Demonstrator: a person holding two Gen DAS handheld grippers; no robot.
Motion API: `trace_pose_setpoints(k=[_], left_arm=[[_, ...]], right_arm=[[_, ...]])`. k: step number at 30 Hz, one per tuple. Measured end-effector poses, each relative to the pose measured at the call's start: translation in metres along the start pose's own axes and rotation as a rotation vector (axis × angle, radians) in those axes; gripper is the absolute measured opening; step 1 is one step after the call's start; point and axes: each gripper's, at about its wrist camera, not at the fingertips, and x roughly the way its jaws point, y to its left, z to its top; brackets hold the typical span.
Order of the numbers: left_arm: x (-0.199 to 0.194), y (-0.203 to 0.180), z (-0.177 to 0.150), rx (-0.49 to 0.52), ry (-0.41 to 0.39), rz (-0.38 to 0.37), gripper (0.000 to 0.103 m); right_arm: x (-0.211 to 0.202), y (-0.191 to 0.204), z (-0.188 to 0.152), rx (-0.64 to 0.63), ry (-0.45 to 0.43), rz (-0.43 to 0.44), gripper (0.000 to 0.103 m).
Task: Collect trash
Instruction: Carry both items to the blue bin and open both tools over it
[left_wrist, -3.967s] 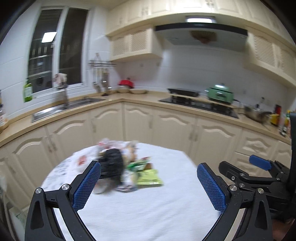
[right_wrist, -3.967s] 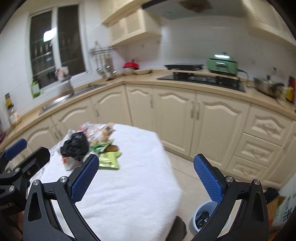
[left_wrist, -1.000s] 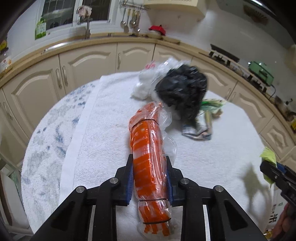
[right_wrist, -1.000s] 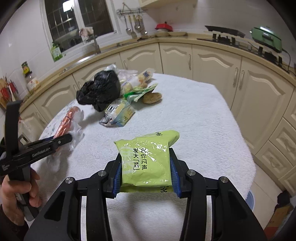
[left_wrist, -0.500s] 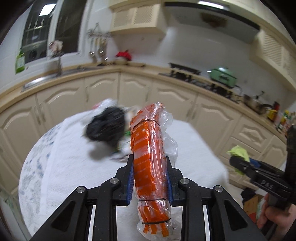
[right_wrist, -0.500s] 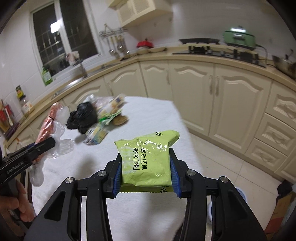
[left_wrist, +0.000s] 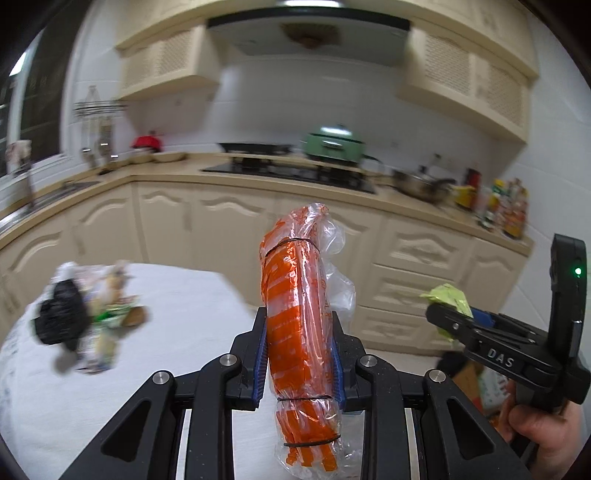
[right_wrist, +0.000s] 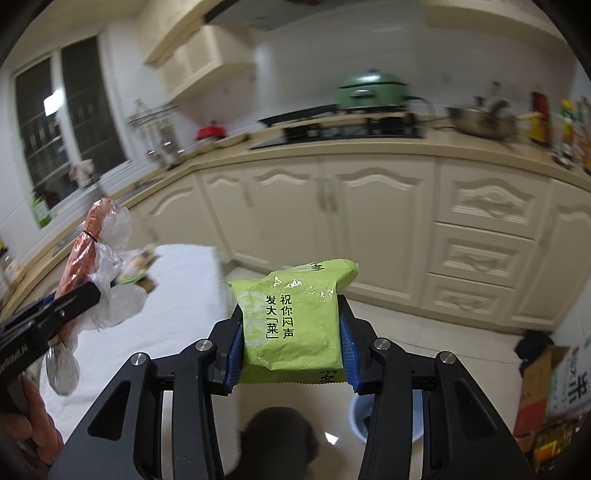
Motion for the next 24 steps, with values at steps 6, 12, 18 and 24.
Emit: trace_pose_setpoints(k=[6,12,18,24], left_arm=[[0.077,-0.05,-0.012,0.053,0.127,-0.131,0.024],[0.173,-0.085,-0.043,0.065,0.302,-0.204,0.024],[0.284,-0.092,-0.069,0.049,0.494,-0.23,0.025],[0.365,-0.088,-0.074,0.049,0.595,-0.191,0.053]], right_arm=[[0.011,-0.067,-0.015,0.09,0.045,-0.093,0.044],[0.058,-0.129,-0.046,0.177,0.158,-0.158,0.044],[0.122,-0.185,-0.079,0.263,0.285,-0.165,0.044],[0.172,-0.224,-0.112,0.336,0.387,-0.184,0.063]])
